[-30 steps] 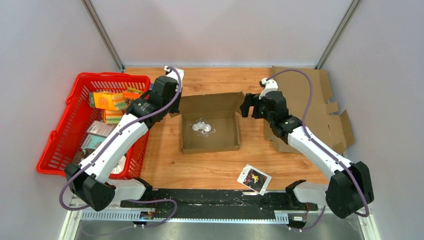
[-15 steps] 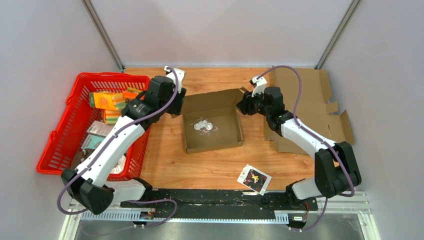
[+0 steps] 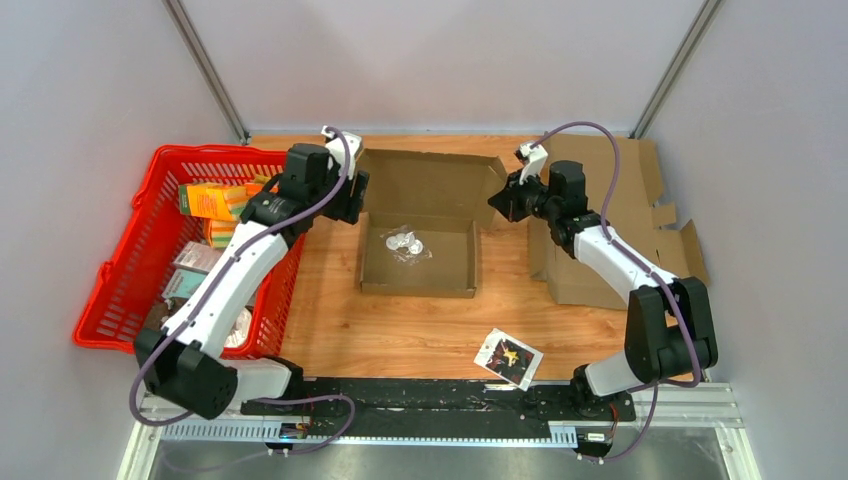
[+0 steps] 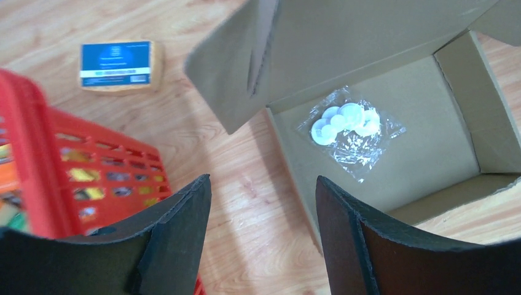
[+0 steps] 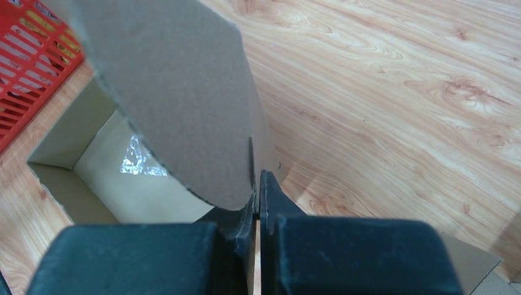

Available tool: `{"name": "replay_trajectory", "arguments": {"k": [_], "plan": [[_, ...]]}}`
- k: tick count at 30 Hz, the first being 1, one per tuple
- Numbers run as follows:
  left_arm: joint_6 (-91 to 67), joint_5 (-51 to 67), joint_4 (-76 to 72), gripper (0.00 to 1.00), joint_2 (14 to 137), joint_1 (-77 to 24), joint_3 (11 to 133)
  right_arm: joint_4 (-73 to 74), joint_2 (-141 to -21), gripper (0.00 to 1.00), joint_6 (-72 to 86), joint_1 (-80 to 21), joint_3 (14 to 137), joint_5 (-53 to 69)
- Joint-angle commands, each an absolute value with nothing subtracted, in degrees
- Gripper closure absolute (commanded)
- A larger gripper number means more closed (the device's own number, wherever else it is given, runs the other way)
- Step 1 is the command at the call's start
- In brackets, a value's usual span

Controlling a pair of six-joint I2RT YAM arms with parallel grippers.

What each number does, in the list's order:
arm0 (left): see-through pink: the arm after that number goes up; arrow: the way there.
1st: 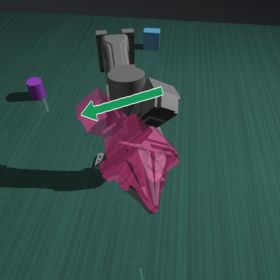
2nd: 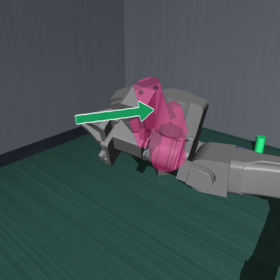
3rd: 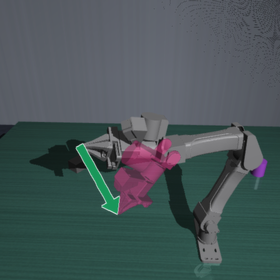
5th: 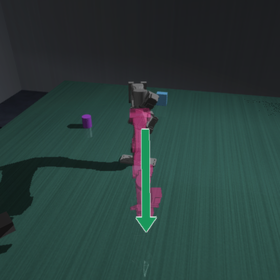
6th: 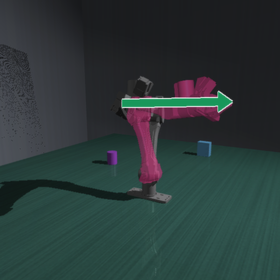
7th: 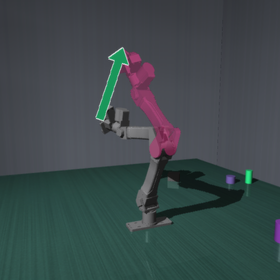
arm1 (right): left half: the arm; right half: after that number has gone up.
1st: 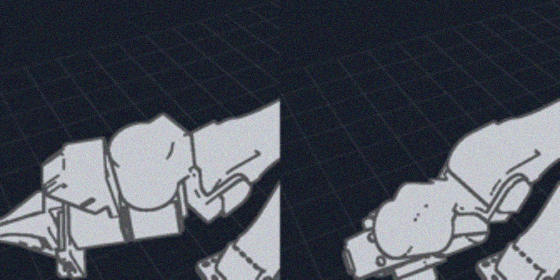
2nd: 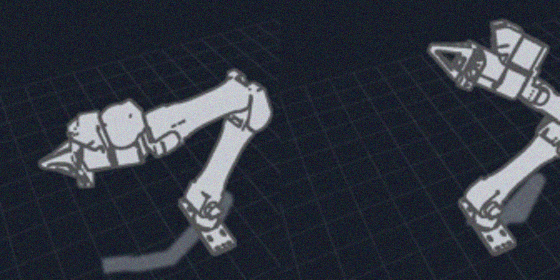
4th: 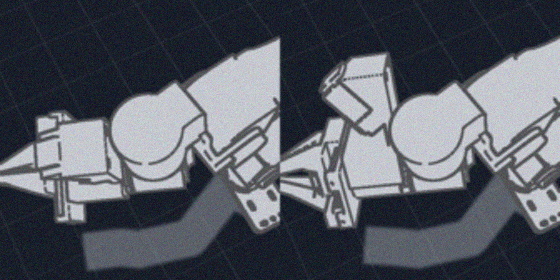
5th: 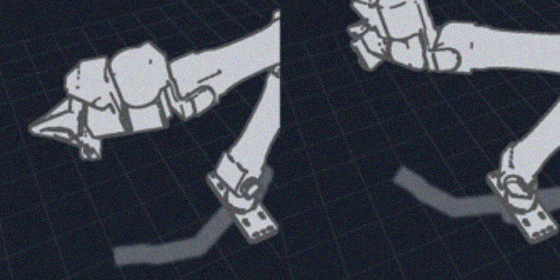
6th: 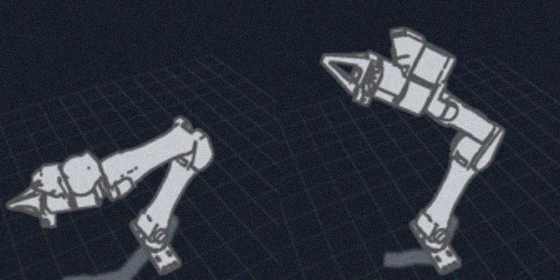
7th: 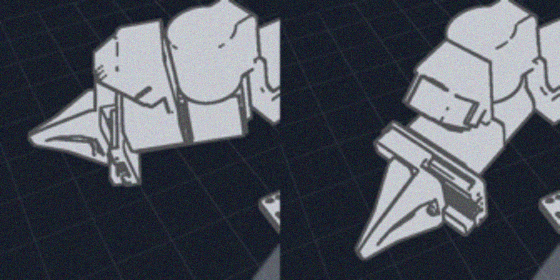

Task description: Fold the paper box

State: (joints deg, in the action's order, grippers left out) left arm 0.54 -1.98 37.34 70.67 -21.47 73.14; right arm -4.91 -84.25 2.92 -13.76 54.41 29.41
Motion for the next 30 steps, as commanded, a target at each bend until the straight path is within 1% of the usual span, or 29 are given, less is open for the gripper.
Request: {"name": "replay_trajectory", "arguments": {"k": [1,3,5,10,11,12,13,14,16,18,20,27,30], "plan": [[2.46,3.43,31.91,0.29,74.70,-20.83,74.97,-5.98,-84.72,0.99,2.29,-13.62,56.42,32.78],[3.69,0.20,31.12,0.29,76.98,-20.66,76.37,-5.01,-84.99,1.00,1.59,-13.62,56.86,32.87],[5.44,0.26,31.90,0.29,79.52,-20.65,77.78,-4.14,-85.17,1.00,0.97,-13.62,57.39,32.17],[9.57,-4.39,31.81,0.30,82.18,-20.13,79.98,-2.29,-84.99,1.00,0.26,-13.54,58.97,31.91],[8.80,-3.79,31.99,0.30,82.44,-19.43,80.33,-1.33,-84.90,1.00,-1.30,-13.10,59.84,31.90],[7.57,4.83,31.99,0.29,82.44,-17.77,80.77,-1.23,-84.99,1.00,-1.23,-12.92,60.11,32.17],[6.34,11.79,31.73,0.28,82.62,-13.75,80.86,-1.23,-85.25,1.00,-0.97,-12.57,60.38,32.69],[3.98,15.95,29.29,0.27,82.79,-12.23,80.60,-0.97,-85.60,1.00,-0.79,-11.87,61.34,34.52],[3.95,13.28,27.96,0.27,82.88,-11.60,80.25,-0.27,-87.01,1.00,-0.79,-11.43,62.92,36.46],[4.83,17.46,25.76,0.27,83.32,-11.34,80.33,3.07,-88.50,1.00,-1.58,-11.42,65.47,37.35],[6.32,19.07,25.75,0.26,85.15,-11.34,81.47,3.95,-89.29,1.00,-2.11,-11.25,66.27,37.88],[9.49,19.86,22.51,0.27,90.43,-10.55,85.95,4.92,-90.62,1.00,-2.46,-10.72,67.85,39.73],[9.23,17.76,22.32,0.27,92.55,-9.76,88.40,5.62,-90.79,1.00,-2.55,-10.64,68.55,39.82]]}}
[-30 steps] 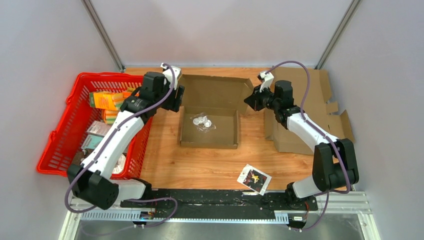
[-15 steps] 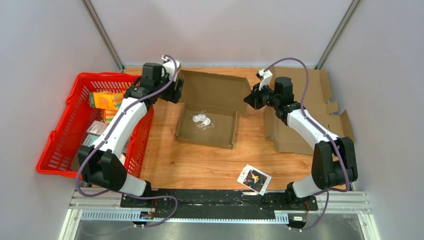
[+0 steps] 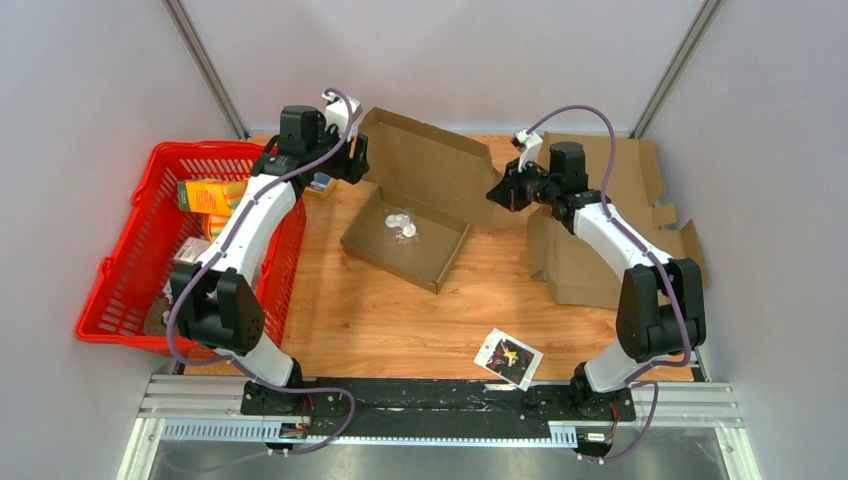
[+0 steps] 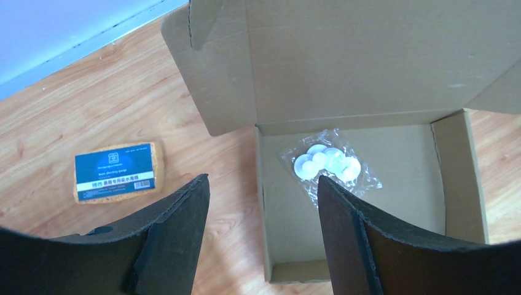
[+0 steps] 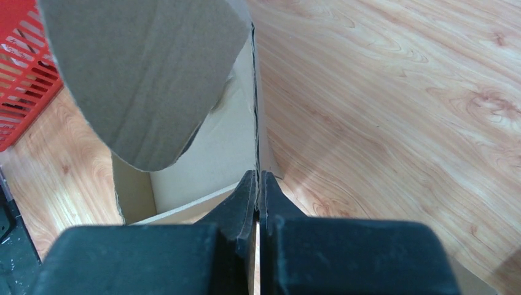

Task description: Fold the paper box

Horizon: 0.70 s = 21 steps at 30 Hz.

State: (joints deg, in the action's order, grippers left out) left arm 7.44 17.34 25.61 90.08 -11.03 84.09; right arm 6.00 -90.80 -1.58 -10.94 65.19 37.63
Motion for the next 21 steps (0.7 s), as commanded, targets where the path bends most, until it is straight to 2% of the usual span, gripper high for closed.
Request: {"name": "replay_trajectory", "arguments": {"k": [1,5,10,12,14,16,21], "plan": [[7.14,19.15,22.32,0.28,92.72,-9.49,88.68,5.71,-90.79,1.00,-2.55,-10.55,68.55,39.55],[0.72,23.47,13.76,0.33,86.87,-9.84,82.90,3.27,-88.25,1.00,-0.44,-10.63,66.55,34.22],[-3.33,11.97,3.80,0.36,73.86,-14.49,68.92,6.93,-84.99,1.00,-4.91,-10.81,66.70,30.33],[-4.83,8.46,1.94,0.34,71.12,-15.03,65.15,13.78,-85.51,1.00,-7.20,-10.72,69.95,30.76],[-9.04,5.29,2.54,0.34,68.91,-15.12,64.08,16.08,-85.34,1.00,-8.17,-10.72,70.84,28.66],[-11.68,7.28,2.90,0.36,68.21,-15.55,62.85,15.30,-85.08,1.00,-8.26,-10.72,70.75,28.39],[-5.02,-1.73,11.24,0.43,70.66,-29.68,63.10,14.41,-85.17,0.98,-8.26,-10.72,70.49,28.65]]}}
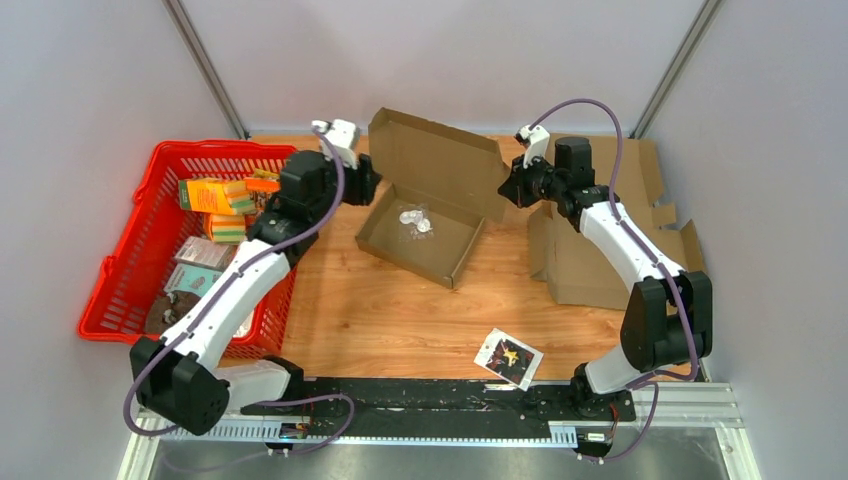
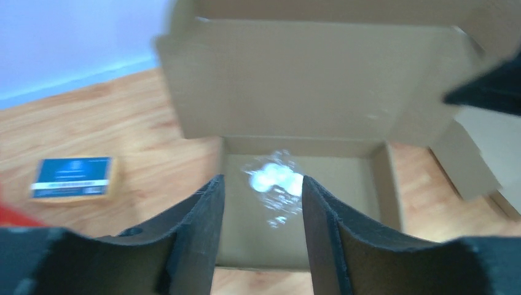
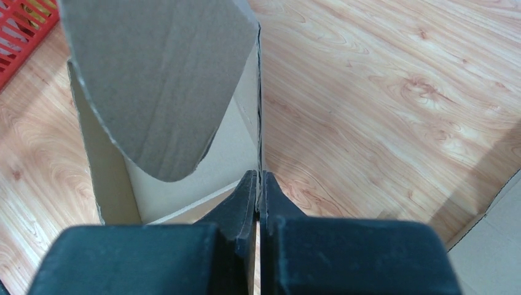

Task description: Fold the paper box

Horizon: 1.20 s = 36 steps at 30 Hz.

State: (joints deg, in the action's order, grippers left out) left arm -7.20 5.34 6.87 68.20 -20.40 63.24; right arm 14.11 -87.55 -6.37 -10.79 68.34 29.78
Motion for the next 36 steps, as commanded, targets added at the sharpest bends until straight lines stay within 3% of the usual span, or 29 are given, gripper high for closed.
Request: {"name": "replay_trajectory", "arguments": {"k": [1,4,7,13,16,18,21,22,30,33,36], "plan": [[-4.66,-2.71,12.56,0.51,72.49,-31.53,63.11,14.41,-84.99,0.98,-8.17,-10.72,70.05,28.30],[-6.84,-5.01,13.27,0.65,76.88,-37.34,63.19,13.01,-84.38,0.98,-6.42,-10.81,68.74,27.07],[-9.05,-6.32,13.45,0.72,82.24,-43.23,63.89,11.96,-83.50,0.96,-4.92,-10.90,68.29,25.67],[-15.37,-4.57,16.68,0.78,95.06,-49.39,70.92,13.09,-83.85,0.94,-4.13,-11.25,69.43,22.41],[-19.94,-1.50,16.97,0.81,100.17,-50.27,74.61,12.14,-84.37,1.00,-3.00,-11.69,69.61,21.45],[-21.00,-0.26,16.35,0.81,102.03,-52.46,76.98,10.91,-84.55,1.00,-2.03,-11.86,68.82,20.83],[-23.28,3.42,14.25,0.81,105.11,-54.84,79.62,7.57,-84.73,0.89,-0.35,-12.30,66.63,18.37],[-23.99,4.21,13.80,0.81,106.68,-55.10,80.24,5.82,-84.29,0.80,1.13,-12.48,65.93,17.15],[-23.74,9.06,10.54,0.80,108.02,-55.37,81.30,0.44,-83.32,0.72,0.26,-12.66,62.49,12.75],[-19.80,5.38,12.47,0.76,103.99,-55.37,81.21,-1.47,-82.80,0.69,0.26,-12.74,61.44,10.47],[-12.69,0.19,14.58,0.61,94.96,-54.50,79.81,-5.26,-82.44,0.70,0.26,-12.83,59.42,9.58]]}}
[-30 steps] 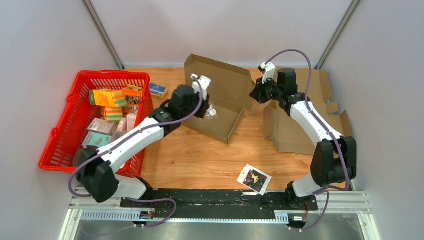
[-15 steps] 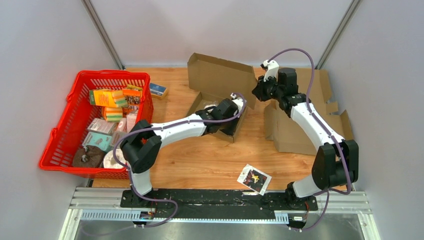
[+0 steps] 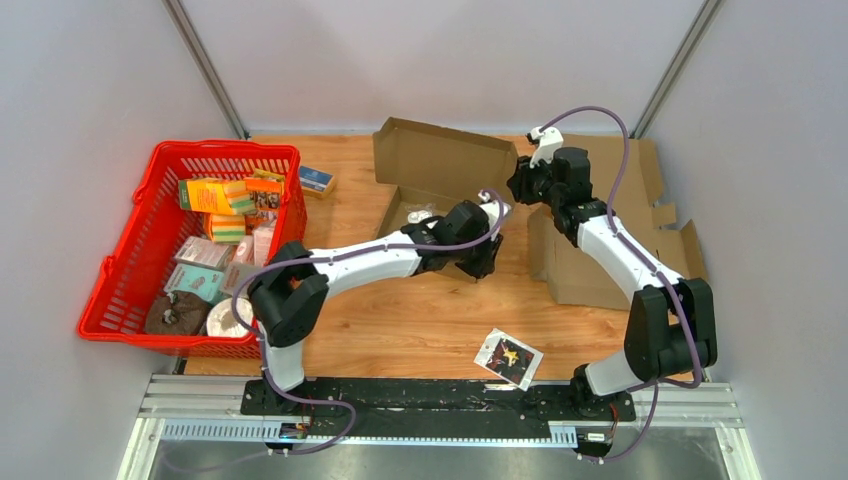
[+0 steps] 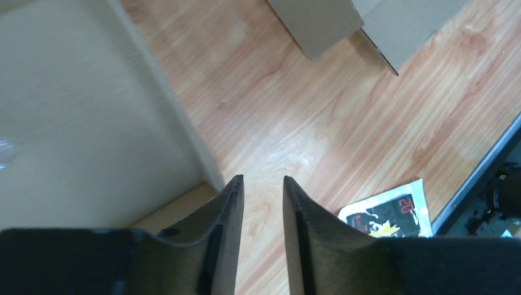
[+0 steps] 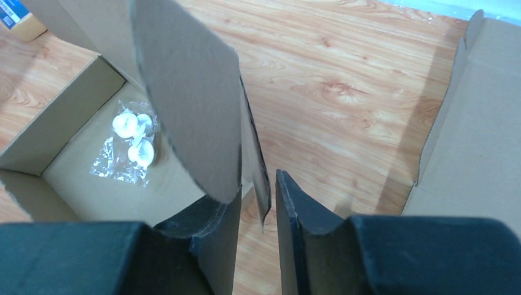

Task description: Fold the paper box

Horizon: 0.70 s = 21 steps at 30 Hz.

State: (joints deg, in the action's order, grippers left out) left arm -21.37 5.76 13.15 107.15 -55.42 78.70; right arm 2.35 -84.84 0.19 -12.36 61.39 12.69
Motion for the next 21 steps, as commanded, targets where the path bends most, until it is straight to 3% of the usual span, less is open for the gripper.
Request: {"name": "replay_trajectory", "arguments": {"k": [1,5,7,13,21], "plan": [[-10.74,0.26,15.29,0.50,93.10,-52.49,79.37,-7.36,-82.44,0.71,0.26,-12.83,58.81,9.93],[-4.40,3.75,17.05,0.28,84.13,-41.53,76.65,-12.65,-82.70,0.80,-4.47,-13.01,56.34,10.02],[-1.59,5.09,17.84,0.28,81.05,-36.15,76.29,-12.31,-83.67,0.90,-7.19,-12.92,56.95,11.76],[-2.10,7.04,11.35,0.27,81.03,-19.44,77.43,-10.11,-85.95,1.00,-12.13,-12.92,59.93,20.20],[-10.63,-17.83,20.36,0.41,95.77,-13.71,95.60,-9.49,-87.71,1.00,-12.48,-12.83,61.79,24.61]]}}
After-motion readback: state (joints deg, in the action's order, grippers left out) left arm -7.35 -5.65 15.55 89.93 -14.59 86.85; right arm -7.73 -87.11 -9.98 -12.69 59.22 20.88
